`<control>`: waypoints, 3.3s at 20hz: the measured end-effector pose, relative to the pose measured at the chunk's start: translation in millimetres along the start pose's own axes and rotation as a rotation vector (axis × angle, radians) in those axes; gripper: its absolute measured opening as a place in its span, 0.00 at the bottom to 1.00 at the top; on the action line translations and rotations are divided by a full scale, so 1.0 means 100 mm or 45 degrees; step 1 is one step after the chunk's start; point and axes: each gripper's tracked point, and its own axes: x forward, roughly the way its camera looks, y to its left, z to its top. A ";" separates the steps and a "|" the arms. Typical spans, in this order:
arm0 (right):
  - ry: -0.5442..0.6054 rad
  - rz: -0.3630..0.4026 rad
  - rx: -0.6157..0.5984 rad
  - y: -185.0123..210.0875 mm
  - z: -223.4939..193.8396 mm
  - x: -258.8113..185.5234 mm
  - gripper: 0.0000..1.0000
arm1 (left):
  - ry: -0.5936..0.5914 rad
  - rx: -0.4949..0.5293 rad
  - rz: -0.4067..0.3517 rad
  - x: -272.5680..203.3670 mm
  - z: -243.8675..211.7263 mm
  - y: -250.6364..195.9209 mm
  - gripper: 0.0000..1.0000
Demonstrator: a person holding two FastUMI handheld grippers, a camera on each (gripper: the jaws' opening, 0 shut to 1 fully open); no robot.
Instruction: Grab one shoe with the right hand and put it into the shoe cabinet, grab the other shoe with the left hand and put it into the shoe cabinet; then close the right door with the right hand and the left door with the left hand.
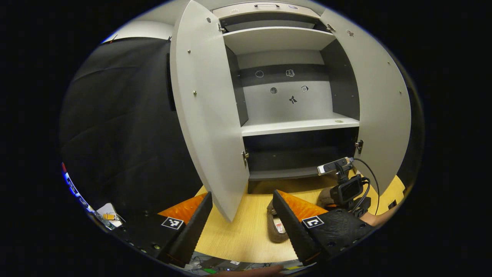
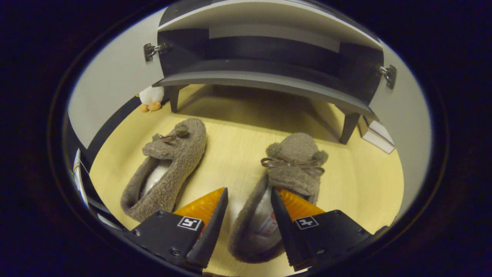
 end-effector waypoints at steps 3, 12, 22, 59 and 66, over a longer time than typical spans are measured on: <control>0.035 -0.081 -0.022 -0.06 -0.09 0.10 0.58 | 0.014 -0.014 0.007 0.01 -0.05 0.03 0.96; -0.104 -0.255 -0.242 -0.36 -0.03 -0.01 0.05 | 0.028 0.011 0.018 0.03 -0.18 0.07 0.96; -0.330 -0.345 -0.251 -0.84 0.59 -0.97 0.04 | -0.028 0.042 -0.068 0.04 -0.01 -0.19 0.96; -0.367 -0.262 -0.173 -1.20 4.14 -0.94 0.57 | -0.072 0.038 -0.120 -0.15 0.10 -0.11 1.00; -0.617 -0.119 -0.037 -0.99 4.04 -1.77 0.71 | -0.037 -0.020 -0.161 -0.06 -0.02 -0.30 0.96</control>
